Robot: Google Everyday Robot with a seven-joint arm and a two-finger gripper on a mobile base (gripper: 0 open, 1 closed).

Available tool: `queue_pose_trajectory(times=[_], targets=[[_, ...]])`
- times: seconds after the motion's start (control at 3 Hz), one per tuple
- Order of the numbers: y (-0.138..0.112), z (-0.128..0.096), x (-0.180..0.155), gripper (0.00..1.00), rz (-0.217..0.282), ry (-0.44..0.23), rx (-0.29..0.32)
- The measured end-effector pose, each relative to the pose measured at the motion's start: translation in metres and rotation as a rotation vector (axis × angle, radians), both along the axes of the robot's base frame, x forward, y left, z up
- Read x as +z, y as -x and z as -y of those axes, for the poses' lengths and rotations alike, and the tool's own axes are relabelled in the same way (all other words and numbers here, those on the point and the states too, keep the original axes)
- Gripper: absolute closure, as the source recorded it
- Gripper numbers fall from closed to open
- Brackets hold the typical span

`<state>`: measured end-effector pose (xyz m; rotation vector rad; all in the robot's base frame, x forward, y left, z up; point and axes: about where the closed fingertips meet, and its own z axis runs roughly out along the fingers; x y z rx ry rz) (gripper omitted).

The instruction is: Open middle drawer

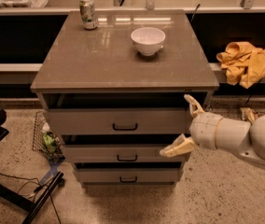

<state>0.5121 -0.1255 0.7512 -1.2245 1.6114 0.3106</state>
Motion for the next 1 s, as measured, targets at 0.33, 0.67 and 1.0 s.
queue_pose_trajectory(times=[0.33, 0.67, 1.0], targets=[[-0.0217, -0.0011, -0.0277, 0.00, 0.059, -0.019, -0.022], [-0.0217, -0.0011, -0.0277, 0.00, 0.059, -0.019, -0.022], [-0.0138, 0.0043, -0.0363, 0.00, 0.043, -0.016, -0.020]])
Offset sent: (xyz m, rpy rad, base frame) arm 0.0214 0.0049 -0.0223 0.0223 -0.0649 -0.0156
